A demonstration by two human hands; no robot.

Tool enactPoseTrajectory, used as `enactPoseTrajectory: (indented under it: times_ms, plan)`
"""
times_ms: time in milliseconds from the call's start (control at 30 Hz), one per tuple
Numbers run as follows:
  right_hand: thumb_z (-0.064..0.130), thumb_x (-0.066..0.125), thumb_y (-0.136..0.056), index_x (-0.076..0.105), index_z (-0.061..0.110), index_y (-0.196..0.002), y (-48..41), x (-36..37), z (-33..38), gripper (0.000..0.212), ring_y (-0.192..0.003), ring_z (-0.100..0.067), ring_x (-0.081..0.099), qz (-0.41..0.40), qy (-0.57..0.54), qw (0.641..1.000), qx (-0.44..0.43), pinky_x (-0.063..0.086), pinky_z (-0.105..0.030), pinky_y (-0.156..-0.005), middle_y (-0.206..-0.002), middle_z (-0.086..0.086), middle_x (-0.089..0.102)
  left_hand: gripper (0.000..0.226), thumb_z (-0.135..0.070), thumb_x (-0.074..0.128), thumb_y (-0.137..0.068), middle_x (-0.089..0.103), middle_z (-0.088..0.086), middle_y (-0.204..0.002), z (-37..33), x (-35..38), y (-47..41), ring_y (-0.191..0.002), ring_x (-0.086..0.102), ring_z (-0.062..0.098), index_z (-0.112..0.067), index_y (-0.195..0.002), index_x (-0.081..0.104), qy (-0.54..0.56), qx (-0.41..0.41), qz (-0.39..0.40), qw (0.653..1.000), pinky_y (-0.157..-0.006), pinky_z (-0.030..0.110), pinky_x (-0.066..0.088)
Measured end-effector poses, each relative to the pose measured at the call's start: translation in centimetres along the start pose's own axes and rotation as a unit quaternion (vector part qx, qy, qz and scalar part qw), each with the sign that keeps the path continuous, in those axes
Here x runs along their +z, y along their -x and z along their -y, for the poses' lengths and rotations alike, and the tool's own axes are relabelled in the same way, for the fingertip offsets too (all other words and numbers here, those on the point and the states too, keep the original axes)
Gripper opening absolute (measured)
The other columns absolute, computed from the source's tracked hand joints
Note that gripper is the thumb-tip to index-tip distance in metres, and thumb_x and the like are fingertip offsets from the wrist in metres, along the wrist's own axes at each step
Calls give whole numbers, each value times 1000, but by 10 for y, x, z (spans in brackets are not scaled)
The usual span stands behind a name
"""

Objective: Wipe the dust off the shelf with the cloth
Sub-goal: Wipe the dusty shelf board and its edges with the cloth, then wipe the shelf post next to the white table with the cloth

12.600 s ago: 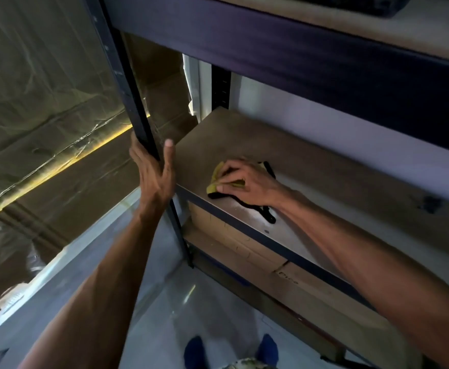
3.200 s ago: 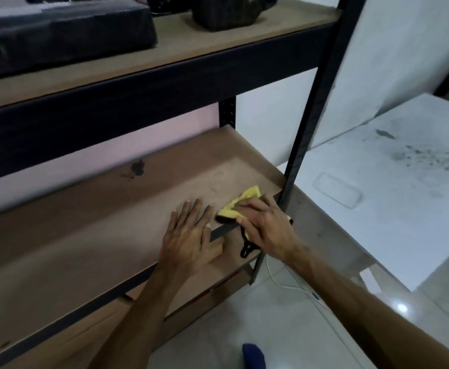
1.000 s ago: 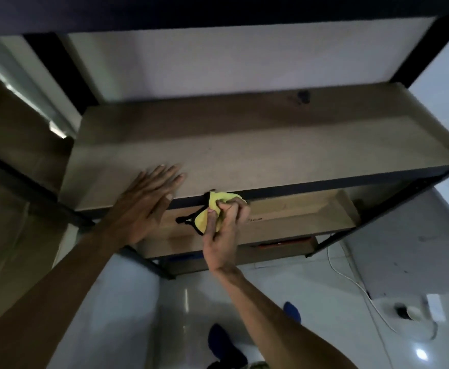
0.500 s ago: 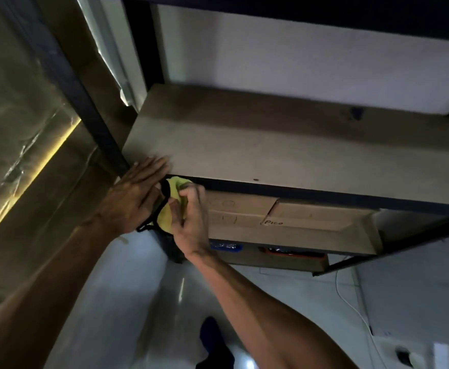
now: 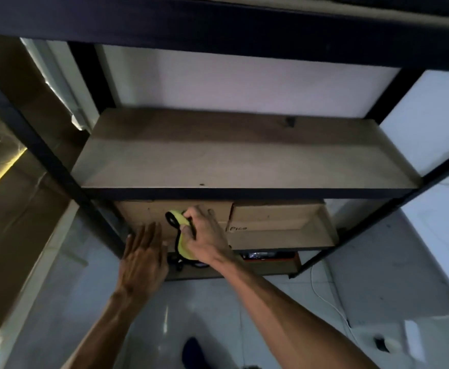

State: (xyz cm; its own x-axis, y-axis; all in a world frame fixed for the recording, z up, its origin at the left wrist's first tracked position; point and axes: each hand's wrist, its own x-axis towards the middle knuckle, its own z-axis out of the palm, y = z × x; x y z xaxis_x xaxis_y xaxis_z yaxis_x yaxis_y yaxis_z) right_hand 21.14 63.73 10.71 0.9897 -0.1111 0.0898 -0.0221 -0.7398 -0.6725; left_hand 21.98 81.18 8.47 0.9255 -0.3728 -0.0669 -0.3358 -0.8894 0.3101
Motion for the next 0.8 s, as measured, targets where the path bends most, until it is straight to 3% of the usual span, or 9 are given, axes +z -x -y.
enactPoseTrajectory:
  times_ms: [200, 367, 533, 633, 800]
  plan:
    - [28, 54, -97, 53, 22, -116, 49, -55, -54, 20, -111, -23, 46, -14, 37, 997, 73, 45, -40, -93, -119, -1, 52, 75, -40, 11, -92, 29, 10, -164, -82, 11, 4, -154, 21, 29, -8, -157, 30, -41, 40, 48, 997, -125, 47, 8]
    - [30, 52, -99, 52, 23, -123, 103, -111, -100, 25, -114, -23, 45, -39, 48, 989, 137, 45, -40, -94, -123, -2, 52, 91, -51, -3, -85, 33, 9, -163, -154, 37, 14, -154, 21, 31, -9, -155, 36, -45, 86, 67, 993, -124, 51, 10]
    - [34, 53, -98, 54, 24, -125, 160, -172, -160, 29, -119, -22, 48, -38, 11, 975, 219, 44, -40, -100, -126, -2, 51, 77, -48, 13, -88, 35, 4, -162, -240, 62, 30, -153, 23, 28, -17, -155, 37, -66, 127, 108, 984, -124, 44, 18]
    - [33, 54, -97, 60, 20, -119, 200, -215, -202, 27, -115, -24, 52, -42, 15, 966, 253, 41, -30, -94, -120, -3, 55, 65, -46, 22, -96, 42, 3, -157, -297, 83, 38, -149, 29, 25, -17, -151, 42, -77, 179, 130, 972, -122, 41, 23]
    - [31, 53, -98, 60, 16, -120, 256, -278, -262, 27, -112, -22, 56, -48, 16, 949, 312, 42, -30, -92, -123, -4, 58, 50, -40, 39, -102, 49, -1, -150, -385, 120, 40, -141, 38, 22, -21, -148, 45, -72, 242, 167, 953, -116, 41, 33]
